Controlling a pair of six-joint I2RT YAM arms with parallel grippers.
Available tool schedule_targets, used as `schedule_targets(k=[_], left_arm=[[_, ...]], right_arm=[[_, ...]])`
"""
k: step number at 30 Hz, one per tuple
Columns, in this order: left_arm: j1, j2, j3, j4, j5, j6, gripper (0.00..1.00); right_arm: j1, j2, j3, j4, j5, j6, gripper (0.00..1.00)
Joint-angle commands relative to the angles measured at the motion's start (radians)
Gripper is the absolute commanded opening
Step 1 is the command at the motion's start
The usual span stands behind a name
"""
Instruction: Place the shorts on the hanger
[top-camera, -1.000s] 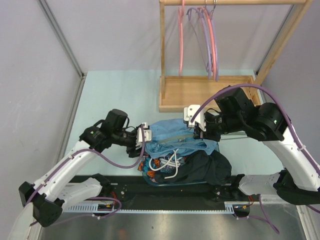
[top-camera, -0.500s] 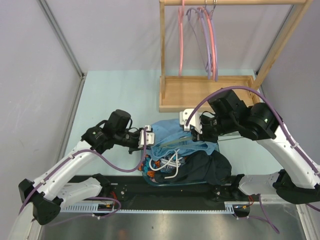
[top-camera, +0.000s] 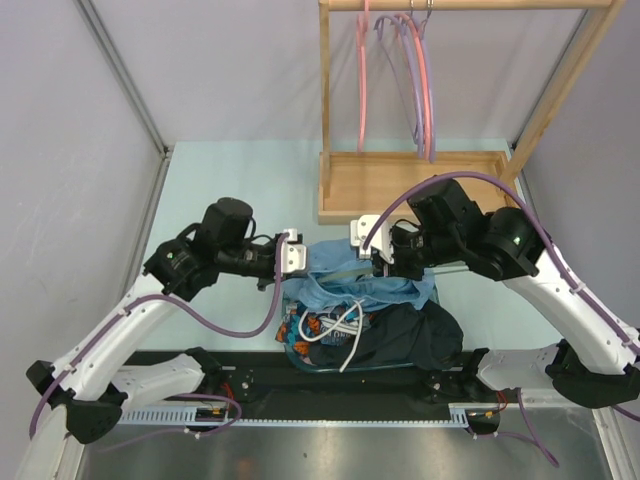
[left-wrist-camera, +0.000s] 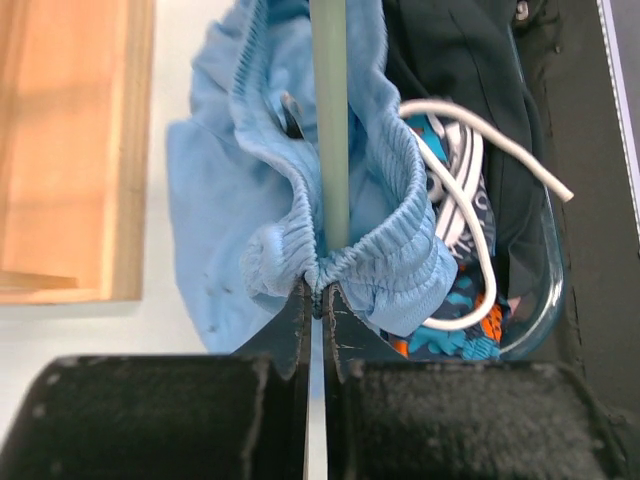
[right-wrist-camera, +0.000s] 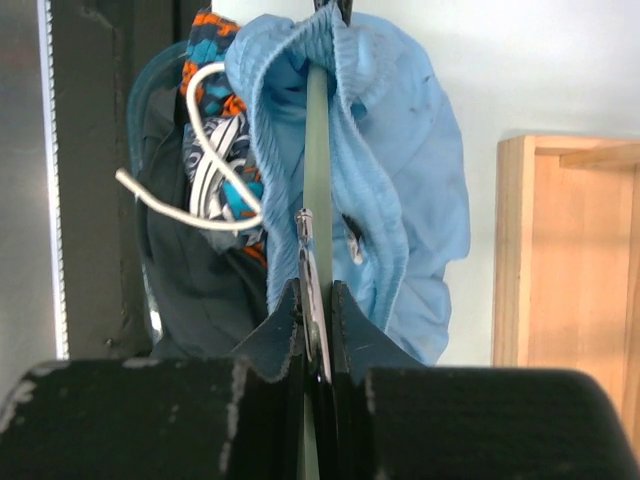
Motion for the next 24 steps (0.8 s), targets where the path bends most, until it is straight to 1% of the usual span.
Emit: schedule_targets(k=[1, 7, 9, 10, 11, 12, 13, 14, 15, 16, 19, 24], left_arm=[[-0.035, 0.028, 0.102, 0.008, 0.019, -0.043, 0.0], [-0.076, 0.045, 0.113, 0.03, -0.002, -0.075, 0.0], [-0.084, 0.04, 0.106, 0.031, -0.007, -0.08, 0.0], [-0.084, 0.031, 0.095, 0.028, -0.014, -0.081, 0.04], [-0.084, 0.025, 0.089, 0.027, -0.03, -0.083, 0.13], [-0.084, 0.019, 0.074, 0.019, -0.043, -0.088, 0.26], [-0.082, 0.003, 0.063, 0.021, -0.062, -0.092, 0.52], [-0.078, -0.006, 0.052, 0.025, -0.101, -0.103, 0.61], [-0.07, -0.012, 0.032, 0.031, -0.103, -0.106, 0.67], [-0.037, -0.015, 0.026, 0.034, -0.097, -0.106, 0.76], [0.012, -0.008, 0.023, 0.041, -0.08, -0.101, 0.85], [0.026, 0.009, 0.014, 0.088, -0.077, -0.075, 0.87]], right_arm=[[0.005, -0.02, -0.053, 0.162, -0.018, -0.008, 0.0], [0.0, -0.037, -0.171, 0.318, -0.044, 0.032, 0.0], [-0.018, -0.035, -0.182, 0.352, -0.05, 0.058, 0.0], [-0.029, -0.032, -0.185, 0.361, -0.064, 0.064, 0.0], [-0.036, -0.038, -0.188, 0.372, -0.069, 0.073, 0.0], [-0.062, -0.041, -0.188, 0.386, -0.079, 0.076, 0.0], [-0.072, -0.047, -0.193, 0.395, -0.105, 0.081, 0.0], [-0.084, -0.052, -0.199, 0.404, -0.119, 0.081, 0.0], [-0.095, -0.066, -0.203, 0.415, -0.136, 0.079, 0.0], [-0.104, -0.07, -0.207, 0.42, -0.159, 0.079, 0.0], [-0.107, -0.081, -0.216, 0.43, -0.203, 0.07, 0.0], [-0.102, -0.087, -0.231, 0.427, -0.237, 0.032, 0.0]])
